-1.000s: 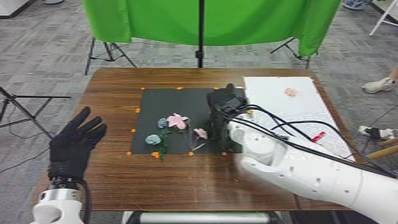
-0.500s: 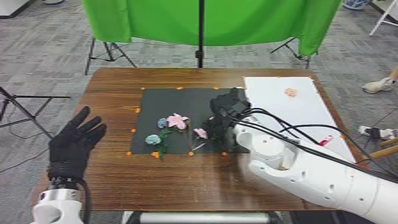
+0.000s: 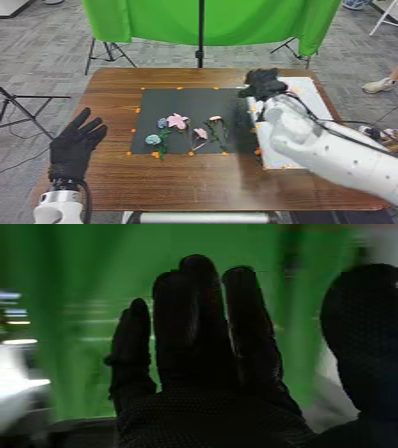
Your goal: Arrange flowers
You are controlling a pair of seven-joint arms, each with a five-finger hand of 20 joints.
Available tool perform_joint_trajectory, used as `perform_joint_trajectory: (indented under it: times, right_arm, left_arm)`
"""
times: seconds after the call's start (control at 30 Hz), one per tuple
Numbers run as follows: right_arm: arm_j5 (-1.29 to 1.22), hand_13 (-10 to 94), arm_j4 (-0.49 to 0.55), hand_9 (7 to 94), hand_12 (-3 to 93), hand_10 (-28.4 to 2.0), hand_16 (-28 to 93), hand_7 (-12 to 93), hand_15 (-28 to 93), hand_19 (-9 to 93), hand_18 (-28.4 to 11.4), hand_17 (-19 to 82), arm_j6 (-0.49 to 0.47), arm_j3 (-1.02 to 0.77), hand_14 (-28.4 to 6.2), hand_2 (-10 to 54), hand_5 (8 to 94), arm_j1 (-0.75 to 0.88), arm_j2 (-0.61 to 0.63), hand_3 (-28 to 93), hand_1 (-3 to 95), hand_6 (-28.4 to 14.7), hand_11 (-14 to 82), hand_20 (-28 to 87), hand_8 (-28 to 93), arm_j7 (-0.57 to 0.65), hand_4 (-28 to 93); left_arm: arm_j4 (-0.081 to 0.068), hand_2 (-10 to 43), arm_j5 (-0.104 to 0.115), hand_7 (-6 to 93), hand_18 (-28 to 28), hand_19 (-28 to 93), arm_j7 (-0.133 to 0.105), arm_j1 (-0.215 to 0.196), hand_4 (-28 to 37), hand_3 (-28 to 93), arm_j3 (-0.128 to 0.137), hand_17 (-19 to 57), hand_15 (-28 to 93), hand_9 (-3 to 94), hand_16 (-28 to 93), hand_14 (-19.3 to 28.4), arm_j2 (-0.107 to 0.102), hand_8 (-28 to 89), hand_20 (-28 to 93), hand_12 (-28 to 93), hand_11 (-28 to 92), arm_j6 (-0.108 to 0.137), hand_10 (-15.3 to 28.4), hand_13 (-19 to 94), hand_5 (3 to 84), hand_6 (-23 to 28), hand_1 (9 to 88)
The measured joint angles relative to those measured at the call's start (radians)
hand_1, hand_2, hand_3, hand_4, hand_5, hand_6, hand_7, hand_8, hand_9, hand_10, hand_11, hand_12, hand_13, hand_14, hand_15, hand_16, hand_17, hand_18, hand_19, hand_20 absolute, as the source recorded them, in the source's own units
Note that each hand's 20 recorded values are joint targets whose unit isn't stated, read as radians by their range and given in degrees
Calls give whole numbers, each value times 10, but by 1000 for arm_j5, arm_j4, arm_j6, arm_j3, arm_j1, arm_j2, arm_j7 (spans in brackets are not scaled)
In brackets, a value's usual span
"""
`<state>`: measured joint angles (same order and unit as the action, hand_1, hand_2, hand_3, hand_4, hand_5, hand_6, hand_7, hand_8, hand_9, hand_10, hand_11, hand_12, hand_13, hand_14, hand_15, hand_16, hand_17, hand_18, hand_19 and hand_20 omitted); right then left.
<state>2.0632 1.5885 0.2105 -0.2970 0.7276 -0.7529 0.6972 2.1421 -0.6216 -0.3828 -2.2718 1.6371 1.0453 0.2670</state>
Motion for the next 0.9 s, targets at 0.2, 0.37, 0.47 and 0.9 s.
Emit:
perform_joint_trajectory:
  times: [0.2,0.37,0.47,0.9]
  right_arm:
    - [-45,440,-178,498,145,-148,127,158,735,737,-204,110,-77,-22,-127,-95,511,-75,1,817,279,8,211,459,-133,75,-283]
    - [-43,411,-220,458,145,-151,110,159,729,729,-200,92,-212,-135,-135,-95,458,-34,-4,824,272,30,184,452,-134,81,-283]
    - [-65,400,-237,440,143,-153,102,157,727,727,-199,88,-270,-200,-139,-95,422,5,-18,828,273,39,168,449,-136,79,-283]
    - [-62,579,-306,671,138,-85,124,181,671,762,-190,162,-372,-230,-71,-95,619,74,-80,797,390,70,211,445,-154,105,-281]
  left_arm:
    - [0,71,-1,76,284,580,3,0,-283,814,-2,-80,589,336,-113,276,-1,-75,11,106,251,0,203,214,367,90,211]
    - [0,70,-6,77,284,579,14,3,-283,814,0,-80,588,335,-113,276,3,-75,11,106,250,-2,202,213,367,90,211]
    - [0,70,-12,78,284,580,26,6,-283,814,2,-81,588,336,-113,276,10,-75,11,106,251,-4,203,212,367,90,211]
    - [0,69,-29,77,284,579,60,14,-283,814,15,-81,588,336,-113,277,24,-76,11,107,250,-13,203,213,367,90,212]
